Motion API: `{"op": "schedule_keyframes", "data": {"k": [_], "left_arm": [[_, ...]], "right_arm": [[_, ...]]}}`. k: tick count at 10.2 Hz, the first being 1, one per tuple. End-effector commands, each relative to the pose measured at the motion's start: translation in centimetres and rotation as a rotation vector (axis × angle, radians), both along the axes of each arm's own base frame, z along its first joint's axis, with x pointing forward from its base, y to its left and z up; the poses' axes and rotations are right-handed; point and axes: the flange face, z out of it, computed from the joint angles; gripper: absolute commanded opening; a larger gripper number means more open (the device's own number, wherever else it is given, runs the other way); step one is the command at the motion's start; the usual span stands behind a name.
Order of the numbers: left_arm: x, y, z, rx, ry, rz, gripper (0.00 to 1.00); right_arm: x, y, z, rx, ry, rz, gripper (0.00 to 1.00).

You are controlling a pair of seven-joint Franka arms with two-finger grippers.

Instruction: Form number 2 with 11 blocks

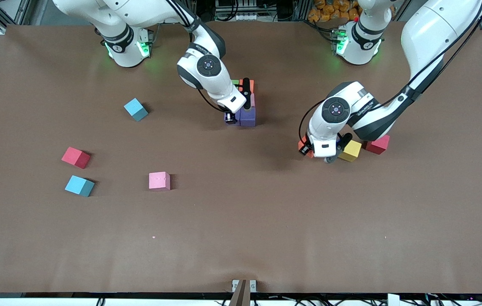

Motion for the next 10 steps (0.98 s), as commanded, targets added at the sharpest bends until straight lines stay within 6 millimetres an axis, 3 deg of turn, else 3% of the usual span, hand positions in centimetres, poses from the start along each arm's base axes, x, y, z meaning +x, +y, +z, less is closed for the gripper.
{"op": "schedule_keyframes", "data": {"k": [1,2,8,10], "left_arm": [[0.0,-0.2,0.2,0.016,-0.007,0.011,0.39],[0.1,-0.2,0.3,0.016,-0.007,0.012,0.39],[0.4,-0.1,0.6,0.016,-0.017,0.047,0.40],[0.3,-0.4,0.6,0.019,-0.018,0.072,0.40]], "right_arm": [[0.0,0.6,-0.2,0.010,0.010,-0.020,0.72],[0.0,0.6,-0.1,0.011,0.008,-0.019,1.00],[0.0,0.6,0.7,0.006,0.005,-0.018,1.00],[0.1,0.0,2.1,-0.014,0.039,-0.050,1.00]]}}
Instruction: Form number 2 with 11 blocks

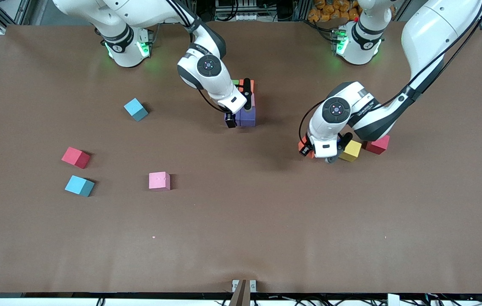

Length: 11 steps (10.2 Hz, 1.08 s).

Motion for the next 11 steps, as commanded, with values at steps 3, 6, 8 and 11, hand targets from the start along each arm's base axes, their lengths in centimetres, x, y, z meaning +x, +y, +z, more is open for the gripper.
{"op": "schedule_keyframes", "data": {"k": [3,6,8,11], "left_arm": [[0.5,-1.1,1.3,0.008,-0.026,0.094,0.40],[-0.9,-5.9,2.9,-0.039,-0.001,0.164,0.40],[-2.8,-9.8,3.9,-0.059,0.013,0.212,0.40],[-7.4,-18.5,6.5,-0.108,0.045,0.328,0.40]], "right_arm": [[-0.3,-1.1,4.8,-0.055,0.094,-0.065,1.00],[4.6,-6.3,11.5,-0.063,0.029,-0.158,1.00],[9.8,-13.1,14.3,-0.066,-0.009,-0.275,1.00],[17.3,-26.6,14.9,-0.077,-0.019,-0.422,1.00]]}}
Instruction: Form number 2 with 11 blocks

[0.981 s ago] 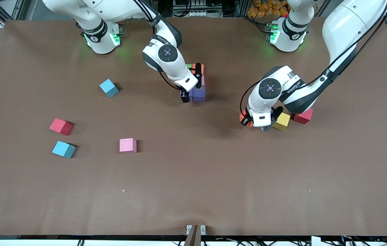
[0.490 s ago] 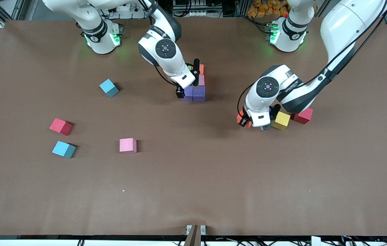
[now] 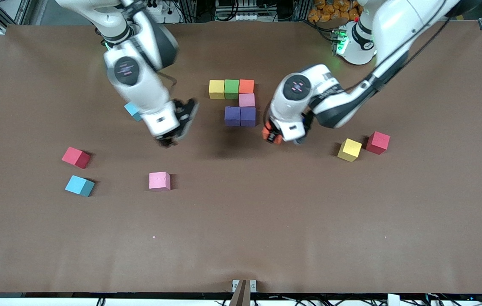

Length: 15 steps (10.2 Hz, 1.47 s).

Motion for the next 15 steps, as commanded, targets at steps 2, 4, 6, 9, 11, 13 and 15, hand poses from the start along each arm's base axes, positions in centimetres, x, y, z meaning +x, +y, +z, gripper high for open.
{"op": "schedule_keyframes", "data": {"k": [2,4,6,9,11,13,15], "left_arm": [[-5.1,-9.0,1.3,-0.029,0.050,0.123,0.40],[-7.6,-13.9,-0.8,0.001,0.052,0.210,0.40],[-8.9,-17.7,-3.1,0.026,0.046,0.315,0.40],[-10.4,-20.6,-3.2,0.010,0.041,0.393,0.41],[-11.3,-21.4,-3.9,-0.018,0.051,0.416,0.41],[-10.7,-21.3,-4.6,-0.043,0.060,0.454,0.44],[-9.9,-21.0,-4.4,-0.062,0.067,0.472,0.45]], "right_arm": [[5.4,-14.8,-1.8,0.013,0.009,-0.105,1.00],[6.3,-21.6,-3.1,0.027,0.036,-0.216,1.00],[6.6,-24.7,-4.1,0.038,0.048,-0.286,1.00],[7.9,-27.0,-5.0,-0.198,-0.091,-0.076,1.00],[7.6,-28.7,-7.9,-0.189,-0.046,-0.080,1.00],[7.5,-30.4,-10.9,-0.161,-0.021,-0.086,1.00],[8.7,-30.6,-11.8,-0.134,-0.044,0.002,1.00]]}}
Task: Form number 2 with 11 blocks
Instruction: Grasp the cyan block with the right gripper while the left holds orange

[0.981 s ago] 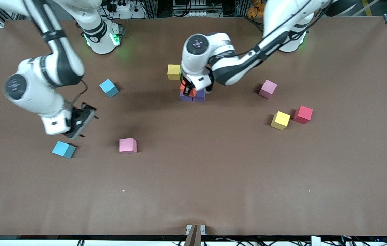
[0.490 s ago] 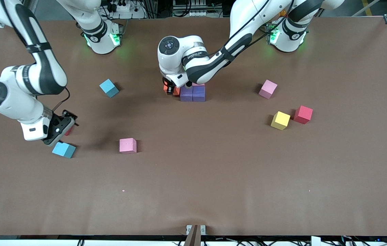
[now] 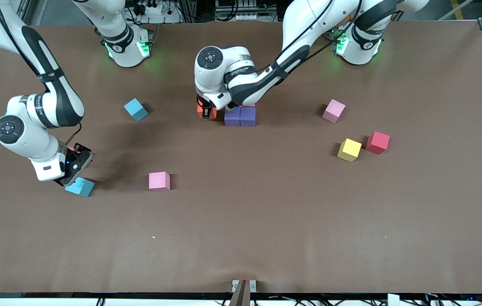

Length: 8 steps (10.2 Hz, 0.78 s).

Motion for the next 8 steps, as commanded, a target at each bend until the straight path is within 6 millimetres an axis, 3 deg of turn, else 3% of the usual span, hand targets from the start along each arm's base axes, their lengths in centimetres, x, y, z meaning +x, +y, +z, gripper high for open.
{"op": "schedule_keyframes", "data": {"k": [1,3,5,8], "left_arm": [[1.1,0.3,0.2,-0.007,0.018,0.120,0.45],[2.2,1.4,-0.3,0.001,0.021,0.133,0.45],[1.4,1.8,-1.3,0.006,0.025,0.120,0.45],[0.5,2.0,-2.1,0.004,0.027,0.091,0.45]], "right_arm": [[2.1,-0.7,-1.2,0.028,-0.008,0.080,1.00],[2.7,-0.9,-0.4,0.014,-0.026,0.101,1.00],[3.8,-1.5,0.6,0.003,-0.056,0.187,1.00],[3.9,-3.6,-1.9,0.022,-0.048,0.152,1.00]]}}
